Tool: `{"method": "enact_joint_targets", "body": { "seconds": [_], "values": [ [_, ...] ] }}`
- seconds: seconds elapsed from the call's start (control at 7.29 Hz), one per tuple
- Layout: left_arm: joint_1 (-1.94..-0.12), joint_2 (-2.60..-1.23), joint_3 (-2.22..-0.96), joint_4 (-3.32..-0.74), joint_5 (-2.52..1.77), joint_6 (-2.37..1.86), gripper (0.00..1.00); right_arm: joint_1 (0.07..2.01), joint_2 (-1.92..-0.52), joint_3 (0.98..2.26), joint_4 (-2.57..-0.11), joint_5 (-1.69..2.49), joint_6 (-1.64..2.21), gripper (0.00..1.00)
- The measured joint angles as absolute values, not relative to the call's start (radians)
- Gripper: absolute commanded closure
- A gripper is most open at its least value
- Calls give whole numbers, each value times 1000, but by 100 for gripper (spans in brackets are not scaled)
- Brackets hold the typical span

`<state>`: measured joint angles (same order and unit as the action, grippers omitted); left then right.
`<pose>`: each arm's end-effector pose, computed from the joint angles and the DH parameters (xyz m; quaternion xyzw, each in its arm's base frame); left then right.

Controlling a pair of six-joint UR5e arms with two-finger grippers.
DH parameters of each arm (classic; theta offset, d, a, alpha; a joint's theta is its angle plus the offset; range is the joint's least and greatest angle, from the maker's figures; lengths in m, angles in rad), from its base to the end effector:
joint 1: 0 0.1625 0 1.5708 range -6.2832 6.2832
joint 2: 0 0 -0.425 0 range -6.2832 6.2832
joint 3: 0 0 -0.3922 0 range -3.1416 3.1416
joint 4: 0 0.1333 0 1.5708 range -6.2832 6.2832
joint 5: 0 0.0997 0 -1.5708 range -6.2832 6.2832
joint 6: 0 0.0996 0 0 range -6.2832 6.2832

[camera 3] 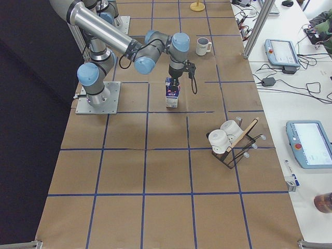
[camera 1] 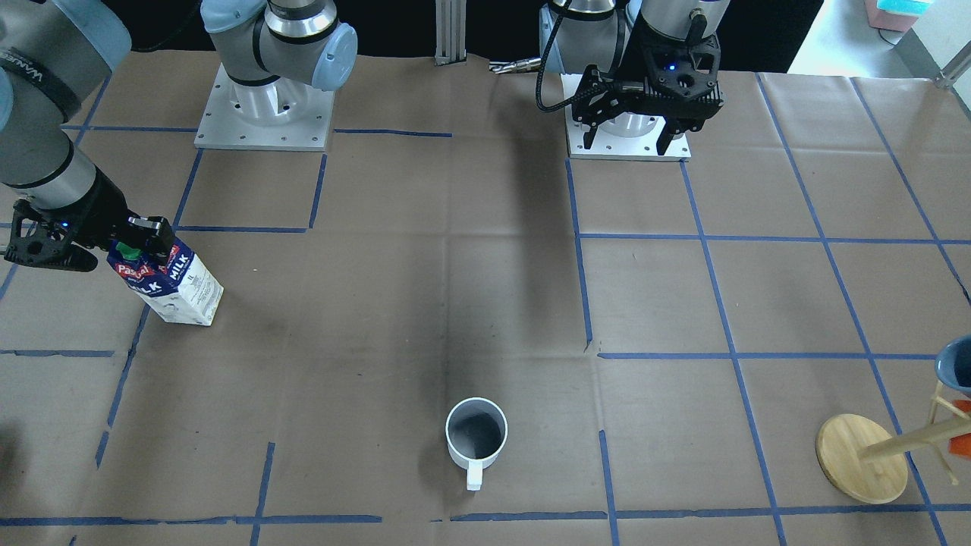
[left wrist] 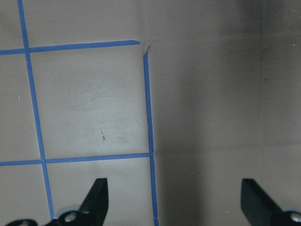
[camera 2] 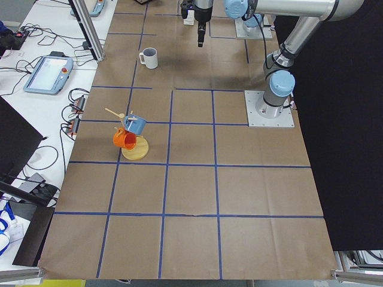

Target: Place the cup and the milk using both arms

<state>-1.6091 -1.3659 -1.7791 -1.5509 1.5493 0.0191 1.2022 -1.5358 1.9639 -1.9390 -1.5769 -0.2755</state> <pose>-0.1509 -0.4016 0.4794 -0.0288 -0.9995 0.0081 0.0108 -0.0438 -0.4818 0.3190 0.0464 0.9985 0.0294 0.0066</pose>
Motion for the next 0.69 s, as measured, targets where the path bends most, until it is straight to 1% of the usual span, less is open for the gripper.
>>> {"method": "enact_joint_targets", "body": {
  "seconds": [0.27, 0.69],
  "values": [
    [-1609, -1367, -1779, -1552, 1550, 18, 0, 1230, -1542, 1917, -1932, -1580, -272, 54],
    [-1609, -1367, -1779, -1553, 1551, 16, 0, 1310, -1533, 1734, -1782, -1590, -263, 53]
  ]
}}
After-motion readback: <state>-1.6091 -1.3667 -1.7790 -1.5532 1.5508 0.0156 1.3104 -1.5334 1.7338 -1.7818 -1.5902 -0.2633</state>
